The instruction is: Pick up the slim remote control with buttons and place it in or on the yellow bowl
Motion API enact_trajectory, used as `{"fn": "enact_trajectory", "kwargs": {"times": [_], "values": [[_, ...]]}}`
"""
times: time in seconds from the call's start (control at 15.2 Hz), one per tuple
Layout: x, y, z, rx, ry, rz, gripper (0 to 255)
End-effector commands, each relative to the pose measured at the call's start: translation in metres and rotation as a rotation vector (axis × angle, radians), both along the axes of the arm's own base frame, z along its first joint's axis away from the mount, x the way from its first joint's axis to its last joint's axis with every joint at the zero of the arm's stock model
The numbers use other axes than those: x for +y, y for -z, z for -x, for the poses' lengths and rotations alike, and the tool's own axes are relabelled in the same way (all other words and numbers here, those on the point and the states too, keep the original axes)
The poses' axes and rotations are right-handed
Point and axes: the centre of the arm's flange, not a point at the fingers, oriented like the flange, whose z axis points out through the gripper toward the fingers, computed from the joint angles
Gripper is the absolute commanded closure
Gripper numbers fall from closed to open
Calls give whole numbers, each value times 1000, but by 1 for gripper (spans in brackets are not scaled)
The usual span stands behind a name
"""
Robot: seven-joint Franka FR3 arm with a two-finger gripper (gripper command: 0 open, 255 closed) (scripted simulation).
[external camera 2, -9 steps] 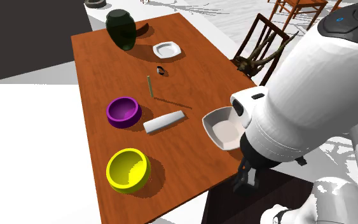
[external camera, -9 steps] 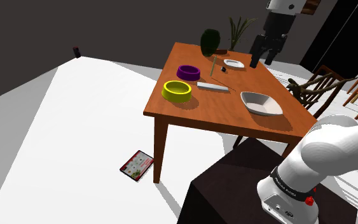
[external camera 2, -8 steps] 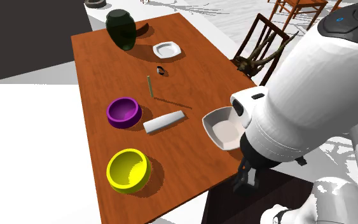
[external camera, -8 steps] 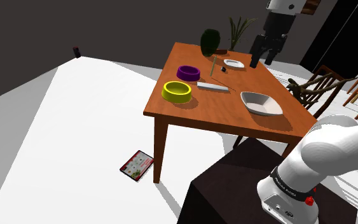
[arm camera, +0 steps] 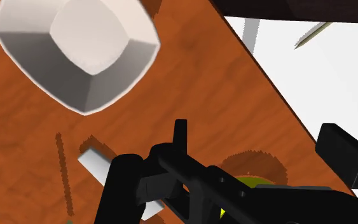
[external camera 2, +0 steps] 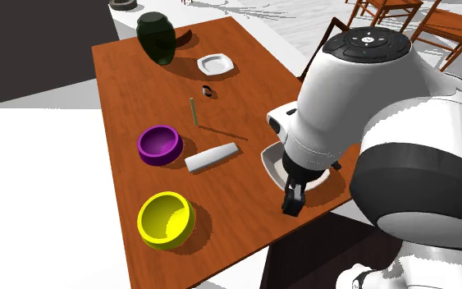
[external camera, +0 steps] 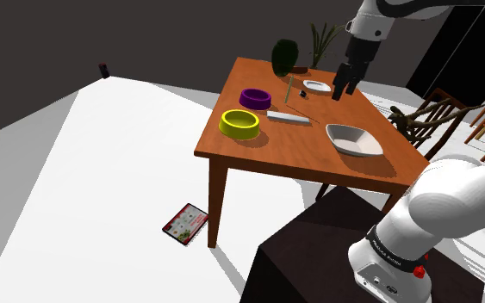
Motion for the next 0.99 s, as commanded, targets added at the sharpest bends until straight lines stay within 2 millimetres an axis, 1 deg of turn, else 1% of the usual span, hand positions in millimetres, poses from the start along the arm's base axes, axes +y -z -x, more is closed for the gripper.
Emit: {"fn": "enact_trajectory", "kwargs": {"times": [0.0, 0.46, 0.92], "values": [[-20, 14, -12, -2, -53, -1, 0], [-75, 64, -67, -5, -225, -7, 0], [-120, 114, -131, -7, -398, -13, 0]]}}
